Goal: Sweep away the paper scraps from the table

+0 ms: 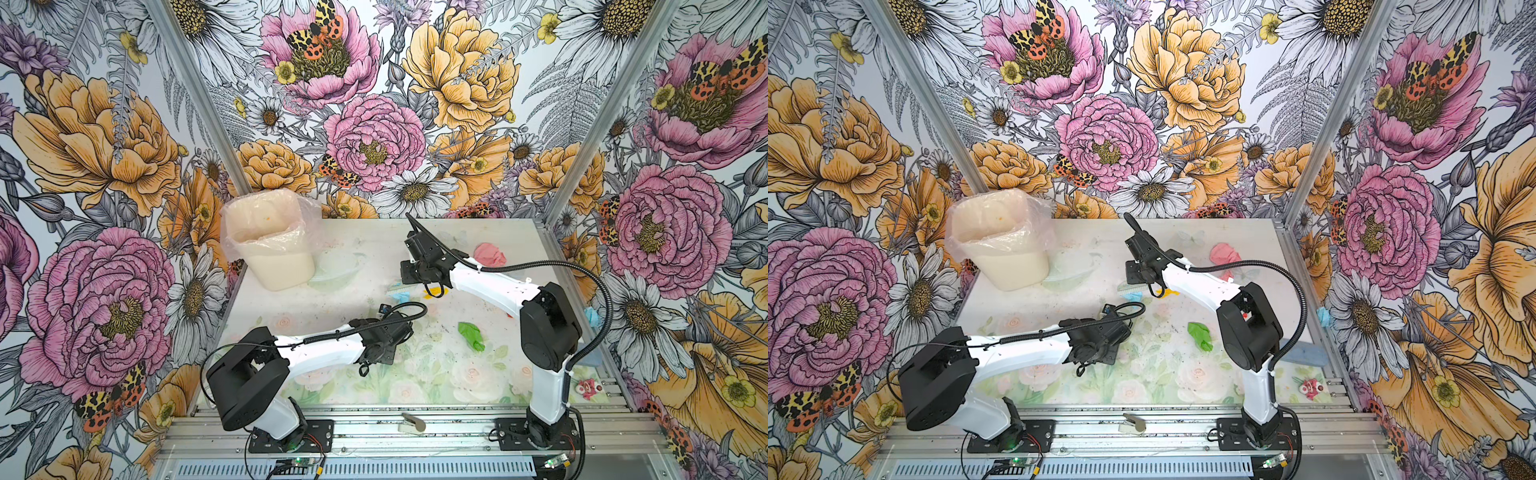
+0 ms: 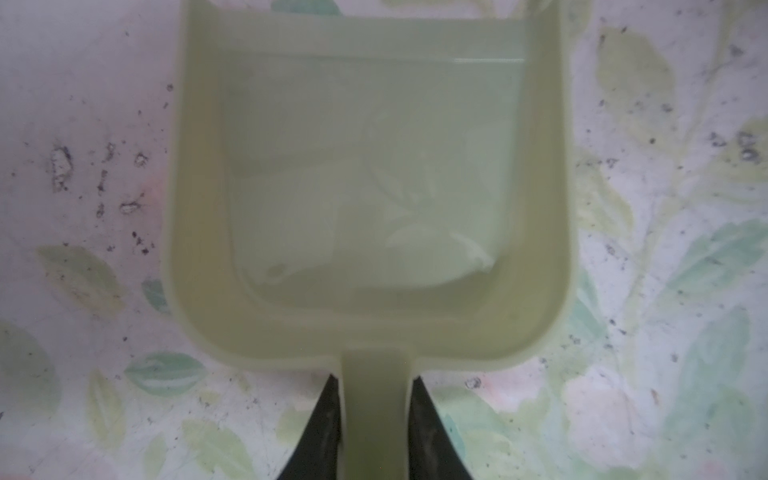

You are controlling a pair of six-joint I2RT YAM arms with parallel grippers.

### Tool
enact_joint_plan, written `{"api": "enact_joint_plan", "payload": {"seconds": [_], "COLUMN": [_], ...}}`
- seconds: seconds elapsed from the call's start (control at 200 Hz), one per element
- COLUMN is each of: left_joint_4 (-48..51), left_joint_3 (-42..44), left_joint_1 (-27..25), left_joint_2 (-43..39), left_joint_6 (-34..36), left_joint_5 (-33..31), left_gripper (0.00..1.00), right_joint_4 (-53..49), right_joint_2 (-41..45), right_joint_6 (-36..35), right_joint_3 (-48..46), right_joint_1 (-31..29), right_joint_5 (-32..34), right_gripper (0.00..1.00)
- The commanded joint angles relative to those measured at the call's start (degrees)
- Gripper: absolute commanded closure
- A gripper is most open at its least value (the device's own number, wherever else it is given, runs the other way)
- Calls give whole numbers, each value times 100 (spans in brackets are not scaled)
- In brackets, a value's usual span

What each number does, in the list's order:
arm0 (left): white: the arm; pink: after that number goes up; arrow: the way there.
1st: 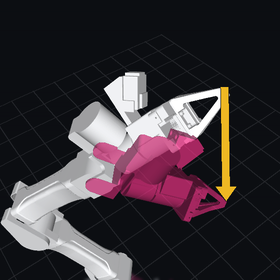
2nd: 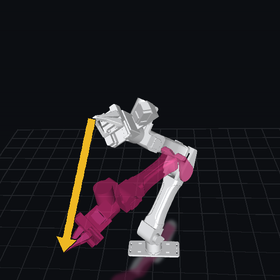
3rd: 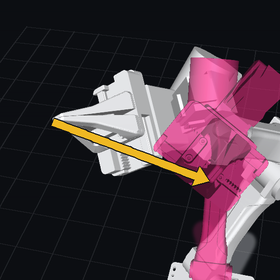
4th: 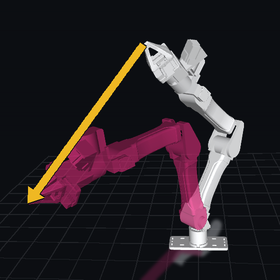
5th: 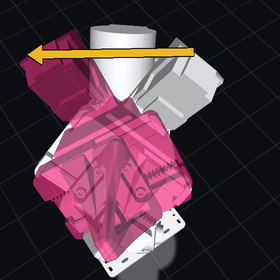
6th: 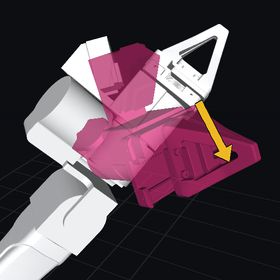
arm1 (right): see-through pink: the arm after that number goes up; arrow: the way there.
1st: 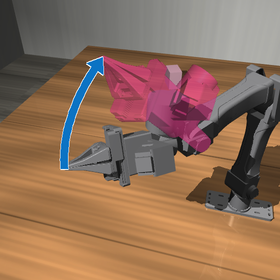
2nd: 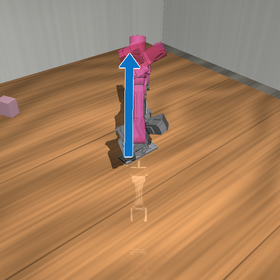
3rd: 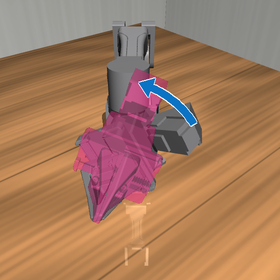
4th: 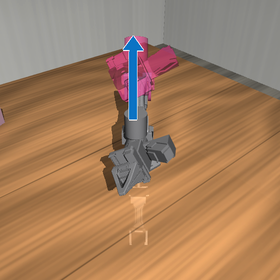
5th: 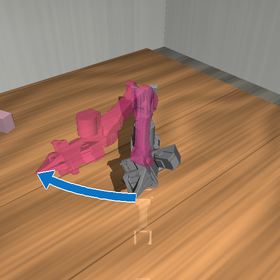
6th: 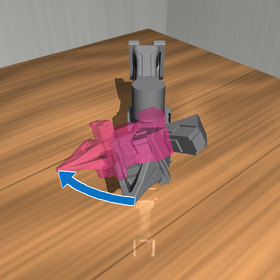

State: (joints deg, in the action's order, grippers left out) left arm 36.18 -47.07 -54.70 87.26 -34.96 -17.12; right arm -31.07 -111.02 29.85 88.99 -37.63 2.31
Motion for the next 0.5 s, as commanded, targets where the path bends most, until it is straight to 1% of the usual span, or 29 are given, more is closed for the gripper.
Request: {"api": "enact_joint_plan", "payload": {"seconds": [0.0,0.195,0.305,0.49], "left_joint_4": [-164,-252,-270,-287], "left_joint_3": [-161,-160,-162,-182], "left_joint_1": [-50,-51,-50,-59], "left_joint_2": [96,175,207,221], "left_joint_6": [86,73,82,113], "left_joint_5": [-103,-98,-90,-75], "left_gripper": [100,100,100,100], "right_joint_4": [40,31,30,24], "right_joint_2": [315,464,599,909], "right_joint_6": [157,373,474,566], "right_joint_3": [-132,-358,-497,-705], "right_joint_1": [-74,-183,-302,-383], "right_joint_5": [-47,-400,-733,-956], "right_gripper": [100,100,100,100]}}
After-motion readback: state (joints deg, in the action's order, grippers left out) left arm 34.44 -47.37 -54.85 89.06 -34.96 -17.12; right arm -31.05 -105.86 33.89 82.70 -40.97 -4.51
